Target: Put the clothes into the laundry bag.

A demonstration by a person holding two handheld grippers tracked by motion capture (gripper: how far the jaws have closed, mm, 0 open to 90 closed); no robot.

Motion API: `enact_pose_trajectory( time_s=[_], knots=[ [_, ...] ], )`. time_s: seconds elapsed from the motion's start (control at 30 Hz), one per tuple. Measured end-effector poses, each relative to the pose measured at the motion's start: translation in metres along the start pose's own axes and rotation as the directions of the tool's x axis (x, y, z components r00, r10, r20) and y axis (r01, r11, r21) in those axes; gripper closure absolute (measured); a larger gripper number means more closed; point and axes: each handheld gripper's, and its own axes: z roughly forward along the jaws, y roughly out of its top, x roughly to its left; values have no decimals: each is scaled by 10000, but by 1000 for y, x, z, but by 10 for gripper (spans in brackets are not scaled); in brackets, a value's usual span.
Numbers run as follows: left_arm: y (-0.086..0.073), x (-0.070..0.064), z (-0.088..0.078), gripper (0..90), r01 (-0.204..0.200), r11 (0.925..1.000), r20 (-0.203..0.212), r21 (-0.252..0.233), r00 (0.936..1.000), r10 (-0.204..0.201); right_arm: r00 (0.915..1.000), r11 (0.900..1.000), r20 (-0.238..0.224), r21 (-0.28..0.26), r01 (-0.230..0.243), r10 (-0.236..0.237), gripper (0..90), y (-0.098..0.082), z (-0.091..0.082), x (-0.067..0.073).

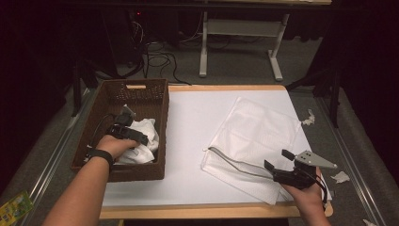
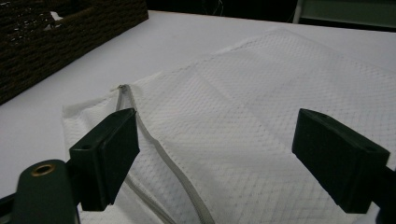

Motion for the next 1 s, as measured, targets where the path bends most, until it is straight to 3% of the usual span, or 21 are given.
enact_pose_trajectory(
  time_s=[0.13, 0.4, 0.5, 0.57, 0.7, 0.8, 1.0],
  knots=[
    [2, 4, 16, 0, 162, 9966, -36, 808, 9999, -160, 10000, 10000, 14, -34, -10, 10, 152, 0, 0, 0],
    [3, 10, 31, 4, 402, 9892, -38, 1410, 9992, -400, 10000, 10000, -15, -53, 32, -32, 152, 0, 0, 0],
    [2, 5, 36, 7, 68, 9871, -487, 1598, 9988, 10, 10000, 10000, 11, -60, -1, 1, 152, 0, -1, 0],
    [2, 1, 39, 24, -256, 9838, -954, 1776, 9945, 431, 10000, 10000, 25, -70, 8, -8, 152, 0, -1, 1],
    [2, -1, 39, 56, -314, 9843, -1166, 1737, 9918, 523, 10000, 9999, 8, -76, 76, -76, 152, 1, -1, 2],
    [2, -1, 37, 116, -407, 9848, -1253, 1686, 9902, 624, 10000, 10000, 19, -69, 43, -43, 152, 1, -2, 2],
    [1, -2, 30, 357, -736, 9874, -1327, 1404, 9868, 924, 10000, 9999, 32, -164, 3, -2, 153, 1, -3, 0]
  ],
)
